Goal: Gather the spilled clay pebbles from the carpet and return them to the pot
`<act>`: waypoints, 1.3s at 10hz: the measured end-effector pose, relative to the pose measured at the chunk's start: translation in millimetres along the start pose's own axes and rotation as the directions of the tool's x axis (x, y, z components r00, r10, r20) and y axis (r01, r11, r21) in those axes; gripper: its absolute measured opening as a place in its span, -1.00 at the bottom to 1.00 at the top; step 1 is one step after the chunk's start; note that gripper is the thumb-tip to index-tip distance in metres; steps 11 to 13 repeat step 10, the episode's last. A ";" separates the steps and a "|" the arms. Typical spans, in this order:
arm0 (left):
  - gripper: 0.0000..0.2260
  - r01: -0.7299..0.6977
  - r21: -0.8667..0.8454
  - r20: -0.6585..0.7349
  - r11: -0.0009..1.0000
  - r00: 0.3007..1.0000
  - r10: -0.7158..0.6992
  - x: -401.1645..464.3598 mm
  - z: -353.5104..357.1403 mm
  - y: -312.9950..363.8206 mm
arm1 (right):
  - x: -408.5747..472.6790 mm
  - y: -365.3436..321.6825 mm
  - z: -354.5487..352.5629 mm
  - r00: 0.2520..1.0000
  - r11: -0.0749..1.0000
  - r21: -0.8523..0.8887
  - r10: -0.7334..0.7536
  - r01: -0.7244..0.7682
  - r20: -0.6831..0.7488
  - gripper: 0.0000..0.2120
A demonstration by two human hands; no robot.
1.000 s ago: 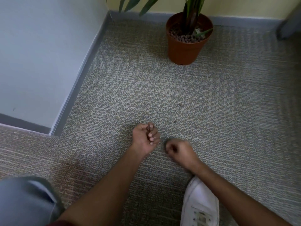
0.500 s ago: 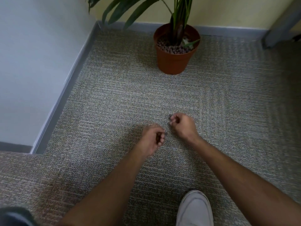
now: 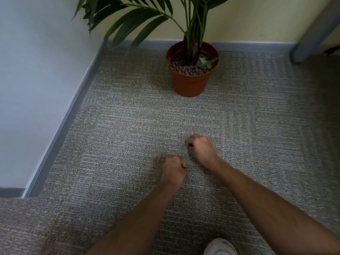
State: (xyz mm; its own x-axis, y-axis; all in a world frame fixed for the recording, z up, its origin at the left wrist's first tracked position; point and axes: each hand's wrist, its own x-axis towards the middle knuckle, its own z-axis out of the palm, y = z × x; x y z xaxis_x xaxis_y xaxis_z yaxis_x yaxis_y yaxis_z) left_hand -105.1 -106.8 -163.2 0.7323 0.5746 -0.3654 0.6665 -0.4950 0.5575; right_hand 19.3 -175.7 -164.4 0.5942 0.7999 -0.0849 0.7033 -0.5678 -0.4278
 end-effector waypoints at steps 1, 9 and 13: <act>-0.90 0.073 -0.083 0.124 0.994 0.990 -0.062 9.5 -3.5 8.5 | 8.9 4.4 -10.8 0.929 0.792 0.494 0.356 -0.359 0.105 -0.81; -0.87 0.174 -0.985 0.174 -0.013 0.971 -0.161 138.5 -179.3 186.8 | 131.8 -4.1 -186.7 0.785 -0.209 0.975 0.591 -0.072 0.185 -0.68; -0.88 0.132 -0.991 0.132 -0.013 0.968 -0.215 138.0 -170.9 176.3 | 123.1 4.9 -179.7 0.784 -0.192 0.977 0.591 -0.091 0.189 -0.45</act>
